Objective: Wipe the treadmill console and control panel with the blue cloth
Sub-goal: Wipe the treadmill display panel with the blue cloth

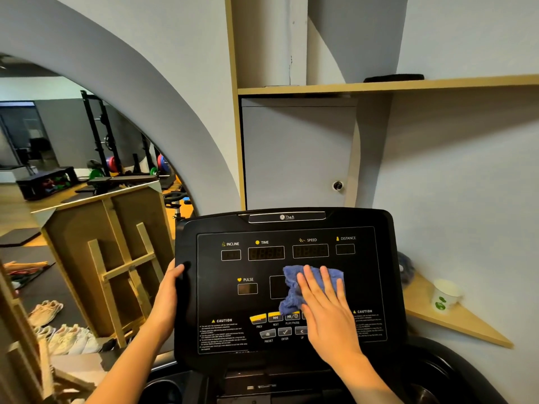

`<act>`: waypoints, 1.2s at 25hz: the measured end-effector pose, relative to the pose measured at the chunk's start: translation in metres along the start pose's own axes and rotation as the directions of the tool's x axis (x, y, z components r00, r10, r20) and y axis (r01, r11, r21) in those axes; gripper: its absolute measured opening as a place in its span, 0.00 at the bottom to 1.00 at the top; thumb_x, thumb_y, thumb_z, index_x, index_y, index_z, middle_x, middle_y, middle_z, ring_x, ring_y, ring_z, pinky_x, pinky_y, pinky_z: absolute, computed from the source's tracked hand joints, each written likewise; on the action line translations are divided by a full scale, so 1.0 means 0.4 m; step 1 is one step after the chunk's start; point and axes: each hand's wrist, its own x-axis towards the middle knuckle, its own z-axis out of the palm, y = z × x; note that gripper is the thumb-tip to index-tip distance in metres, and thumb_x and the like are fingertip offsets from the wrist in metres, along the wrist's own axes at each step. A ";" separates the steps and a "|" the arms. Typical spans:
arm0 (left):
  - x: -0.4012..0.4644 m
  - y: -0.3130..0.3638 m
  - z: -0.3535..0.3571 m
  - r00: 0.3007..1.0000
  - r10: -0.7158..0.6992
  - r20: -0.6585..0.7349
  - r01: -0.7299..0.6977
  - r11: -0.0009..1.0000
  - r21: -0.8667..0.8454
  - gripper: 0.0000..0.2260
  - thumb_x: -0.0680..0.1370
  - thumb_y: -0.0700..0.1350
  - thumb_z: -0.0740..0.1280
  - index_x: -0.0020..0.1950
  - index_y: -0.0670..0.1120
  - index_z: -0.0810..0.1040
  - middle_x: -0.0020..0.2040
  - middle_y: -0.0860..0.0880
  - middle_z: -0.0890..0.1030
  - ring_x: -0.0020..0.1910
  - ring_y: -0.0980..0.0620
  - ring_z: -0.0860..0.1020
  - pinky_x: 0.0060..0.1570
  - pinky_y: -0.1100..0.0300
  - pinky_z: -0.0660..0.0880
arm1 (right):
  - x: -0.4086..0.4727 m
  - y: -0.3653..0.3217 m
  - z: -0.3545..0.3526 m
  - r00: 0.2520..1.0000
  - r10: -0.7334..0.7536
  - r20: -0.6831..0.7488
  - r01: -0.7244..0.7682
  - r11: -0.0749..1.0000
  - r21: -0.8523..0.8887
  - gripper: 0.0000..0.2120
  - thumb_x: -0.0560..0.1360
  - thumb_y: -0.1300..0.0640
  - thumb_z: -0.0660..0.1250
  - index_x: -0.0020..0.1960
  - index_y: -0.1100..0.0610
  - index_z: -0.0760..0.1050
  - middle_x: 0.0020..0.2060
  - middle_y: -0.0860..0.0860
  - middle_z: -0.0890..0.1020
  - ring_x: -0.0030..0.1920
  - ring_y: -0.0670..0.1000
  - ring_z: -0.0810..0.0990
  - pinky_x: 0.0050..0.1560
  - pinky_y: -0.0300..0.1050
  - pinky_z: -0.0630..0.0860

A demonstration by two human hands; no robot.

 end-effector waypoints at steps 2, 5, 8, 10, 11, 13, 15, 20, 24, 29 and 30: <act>0.000 0.005 -0.007 1.000 -0.014 0.010 0.014 1.000 0.000 0.38 0.68 0.66 0.66 0.76 0.58 0.65 0.73 0.45 0.72 0.68 0.40 0.72 0.70 0.38 0.65 | 0.021 -0.009 -0.004 0.999 0.036 -0.023 -0.035 0.999 0.014 0.28 0.81 0.49 0.51 0.80 0.52 0.55 0.80 0.51 0.57 0.80 0.58 0.52 0.76 0.62 0.50; -0.021 0.015 -0.001 1.000 0.000 0.031 -0.001 0.999 0.040 0.26 0.79 0.60 0.59 0.76 0.55 0.66 0.71 0.46 0.74 0.65 0.44 0.74 0.61 0.47 0.71 | 0.065 -0.033 -0.009 0.995 0.086 -0.040 -0.084 0.995 0.055 0.26 0.85 0.46 0.38 0.80 0.53 0.54 0.80 0.53 0.59 0.80 0.60 0.51 0.76 0.64 0.50; -0.042 0.009 0.004 1.000 0.013 0.016 -0.015 0.994 0.105 0.22 0.83 0.54 0.55 0.78 0.54 0.63 0.70 0.49 0.73 0.65 0.47 0.73 0.56 0.53 0.70 | 0.102 -0.055 -0.013 0.993 0.102 -0.065 -0.097 0.992 0.076 0.28 0.85 0.45 0.37 0.80 0.54 0.56 0.79 0.54 0.60 0.80 0.63 0.51 0.76 0.66 0.49; -0.062 0.008 0.013 0.999 0.031 -0.007 -0.030 0.992 0.124 0.23 0.84 0.51 0.55 0.79 0.55 0.60 0.70 0.50 0.70 0.68 0.47 0.69 0.59 0.53 0.68 | 0.121 -0.072 -0.015 0.993 0.083 -0.087 -0.076 0.994 0.078 0.27 0.85 0.46 0.42 0.80 0.54 0.57 0.79 0.54 0.60 0.79 0.64 0.51 0.76 0.66 0.47; -0.072 0.009 0.018 0.999 0.039 -0.009 -0.038 0.991 0.131 0.23 0.84 0.50 0.55 0.79 0.55 0.59 0.69 0.50 0.70 0.67 0.48 0.69 0.57 0.55 0.69 | 0.132 -0.084 -0.018 0.994 0.056 -0.095 -0.049 0.996 0.076 0.26 0.84 0.46 0.46 0.80 0.54 0.57 0.79 0.54 0.61 0.79 0.65 0.52 0.76 0.66 0.48; -0.093 0.006 0.028 0.999 0.045 -0.018 -0.042 0.990 0.136 0.23 0.84 0.48 0.55 0.79 0.56 0.57 0.69 0.50 0.69 0.66 0.49 0.69 0.53 0.58 0.71 | 0.154 -0.106 -0.023 0.995 -0.036 -0.093 0.042 0.997 0.065 0.27 0.81 0.48 0.51 0.79 0.53 0.59 0.79 0.53 0.61 0.79 0.66 0.53 0.75 0.67 0.50; -0.113 0.002 0.030 0.998 0.058 -0.023 -0.055 0.989 0.136 0.26 0.83 0.49 0.59 0.80 0.56 0.57 0.74 0.49 0.68 0.69 0.47 0.69 0.62 0.53 0.71 | 0.171 -0.133 -0.020 0.988 -0.136 -0.071 0.140 0.988 0.057 0.28 0.80 0.48 0.53 0.79 0.52 0.60 0.79 0.52 0.60 0.79 0.65 0.52 0.75 0.66 0.50; -0.153 -0.015 0.006 0.993 0.095 -0.063 -0.078 0.967 0.242 0.39 0.68 0.61 0.66 0.78 0.62 0.58 0.78 0.49 0.64 0.74 0.44 0.65 0.73 0.40 0.62 | 0.166 -0.173 0.016 0.932 -0.355 -0.069 0.362 0.923 0.128 0.25 0.78 0.51 0.58 0.75 0.51 0.68 0.77 0.50 0.66 0.79 0.62 0.54 0.77 0.61 0.47; -0.227 -0.042 0.011 0.979 0.170 -0.116 -0.114 0.918 0.380 0.34 0.75 0.56 0.64 0.80 0.58 0.56 0.77 0.50 0.62 0.73 0.52 0.63 0.74 0.47 0.60 | 0.126 -0.149 0.034 0.887 -0.442 -0.135 0.462 0.835 0.300 0.24 0.71 0.62 0.70 0.67 0.55 0.77 0.72 0.50 0.74 0.77 0.58 0.60 0.78 0.56 0.48; -0.321 -0.082 -0.014 0.982 0.177 -0.059 -0.128 0.869 0.478 0.35 0.73 0.58 0.62 0.79 0.59 0.57 0.77 0.51 0.64 0.75 0.55 0.61 0.75 0.48 0.59 | 0.037 -0.110 0.008 0.931 -0.350 -0.107 0.358 0.809 0.466 0.22 0.71 0.68 0.67 0.65 0.59 0.79 0.66 0.53 0.80 0.75 0.57 0.66 0.77 0.52 0.52; -0.340 -0.089 -0.019 0.984 0.177 -0.030 -0.138 0.853 0.503 0.36 0.72 0.61 0.62 0.79 0.59 0.57 0.75 0.52 0.65 0.75 0.56 0.62 0.75 0.47 0.60 | 0.016 -0.098 -0.006 0.940 -0.326 -0.105 0.334 0.804 0.492 0.22 0.72 0.69 0.66 0.65 0.59 0.79 0.66 0.53 0.80 0.75 0.58 0.67 0.77 0.52 0.53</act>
